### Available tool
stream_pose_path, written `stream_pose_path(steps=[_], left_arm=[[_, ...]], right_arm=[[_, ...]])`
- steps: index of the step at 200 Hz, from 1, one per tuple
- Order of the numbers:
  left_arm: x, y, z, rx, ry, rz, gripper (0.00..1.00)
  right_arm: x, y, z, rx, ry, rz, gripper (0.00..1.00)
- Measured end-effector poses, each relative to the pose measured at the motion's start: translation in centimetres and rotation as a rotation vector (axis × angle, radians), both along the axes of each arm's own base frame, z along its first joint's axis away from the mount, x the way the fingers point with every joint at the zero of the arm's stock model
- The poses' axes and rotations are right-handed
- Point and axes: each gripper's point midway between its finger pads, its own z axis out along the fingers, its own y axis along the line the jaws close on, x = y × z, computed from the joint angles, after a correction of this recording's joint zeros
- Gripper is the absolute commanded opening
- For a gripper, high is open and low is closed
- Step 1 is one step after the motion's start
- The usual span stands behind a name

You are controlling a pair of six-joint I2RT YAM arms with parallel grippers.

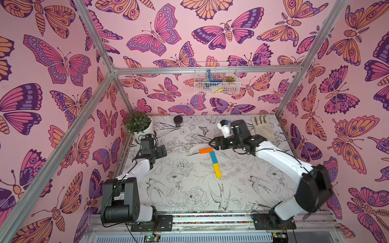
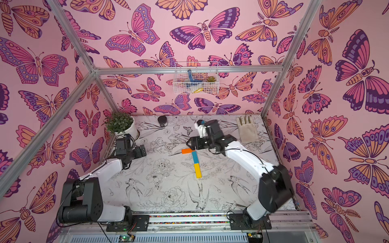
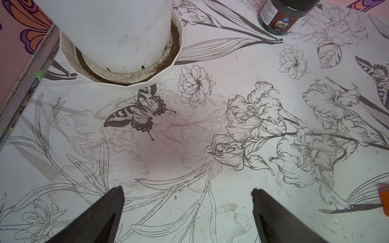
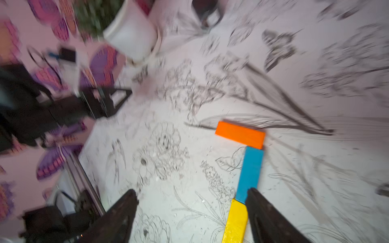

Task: Assemble the number 7 with building blocks
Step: Reset both arms

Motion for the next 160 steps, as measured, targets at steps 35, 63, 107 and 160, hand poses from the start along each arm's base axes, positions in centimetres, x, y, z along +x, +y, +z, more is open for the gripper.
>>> stream_pose_path(steps=[35,63,107,160], left_arm=[[-0.4,0.6,-0.1,0.022,-0.019,0.029,1.0],[-1.2,1.0,-0.2,0.046,-0.11,0.049,1.0],[-2.3,1.0,-1.8,0.092,-0.228,0.017,1.0],[0.5,-0.8,-2.1,0.133,-0.322,-0.095,1.0]], right_arm=[[1.8,-17.4,-3.3,-0.091,-0.133,-0.452,0.99],[-2.1,-25.4,-13.0,-0.207,-0.081,-0.643,0.99],[-2.3,-28.7,-15.6,-0.296,-0.167,-0.719,0.99],[0.9,-28.0,-14.6,-0.218,-0.378,-0.676,0.94]])
